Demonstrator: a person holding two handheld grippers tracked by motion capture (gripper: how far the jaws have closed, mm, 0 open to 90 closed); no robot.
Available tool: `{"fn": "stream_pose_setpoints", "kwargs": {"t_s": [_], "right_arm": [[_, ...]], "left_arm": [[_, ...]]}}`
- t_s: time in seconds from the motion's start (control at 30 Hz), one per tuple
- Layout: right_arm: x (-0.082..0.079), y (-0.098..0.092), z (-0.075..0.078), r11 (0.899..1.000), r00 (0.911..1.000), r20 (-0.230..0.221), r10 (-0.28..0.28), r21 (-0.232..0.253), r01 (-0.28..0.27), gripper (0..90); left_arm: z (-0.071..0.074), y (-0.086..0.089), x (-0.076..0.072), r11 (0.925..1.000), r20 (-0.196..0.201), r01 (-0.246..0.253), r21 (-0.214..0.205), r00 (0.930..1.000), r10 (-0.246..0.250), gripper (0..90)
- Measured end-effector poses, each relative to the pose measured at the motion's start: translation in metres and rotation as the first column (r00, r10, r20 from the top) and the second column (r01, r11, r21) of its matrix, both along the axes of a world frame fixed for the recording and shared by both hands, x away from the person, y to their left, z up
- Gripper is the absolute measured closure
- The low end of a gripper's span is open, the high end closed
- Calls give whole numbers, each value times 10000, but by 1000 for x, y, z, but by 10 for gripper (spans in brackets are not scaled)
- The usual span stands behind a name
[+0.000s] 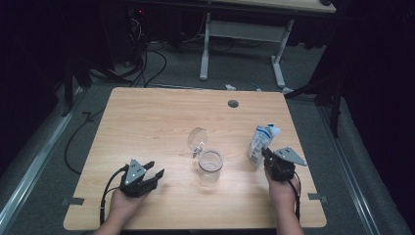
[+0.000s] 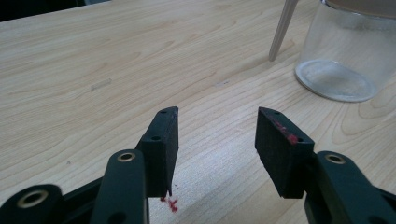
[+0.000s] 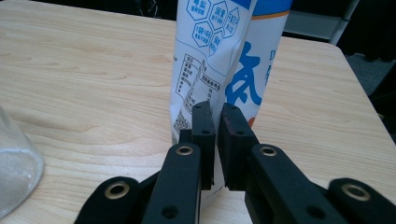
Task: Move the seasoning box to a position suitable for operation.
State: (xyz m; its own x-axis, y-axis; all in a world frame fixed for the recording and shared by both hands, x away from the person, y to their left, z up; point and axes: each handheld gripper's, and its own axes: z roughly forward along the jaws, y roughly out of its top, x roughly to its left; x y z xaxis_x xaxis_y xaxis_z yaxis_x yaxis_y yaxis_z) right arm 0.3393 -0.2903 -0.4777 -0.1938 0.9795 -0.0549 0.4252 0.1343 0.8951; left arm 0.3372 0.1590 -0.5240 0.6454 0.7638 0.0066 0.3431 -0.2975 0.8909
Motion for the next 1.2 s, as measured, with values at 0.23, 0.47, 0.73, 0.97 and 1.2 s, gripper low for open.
{"fn": "stream_pose_setpoints", "kwargs": {"t_s": [0.23,0.47,0.73,0.97,1.2], "right_arm": [[0,-5,0,9987,10000,-24,-49,514,51,758],[8,-2,-3,9944,9993,-136,-362,992,373,555],[15,4,-4,9934,9982,-123,-590,981,600,600],[17,1,-3,9919,9974,-82,-722,1038,726,732],[17,-1,-3,9951,9988,115,-471,871,460,785]], "left_arm": [[0,-1,0,10000,-15,53,12,10000,-53,498],[0,0,0,10000,-35,61,-61,10000,-62,499],[-1,0,1,10000,-64,33,-81,10000,-34,499],[-1,1,2,10000,-87,53,-57,9999,-53,499],[-2,0,1,10000,-87,74,-62,9999,-74,499]]}}
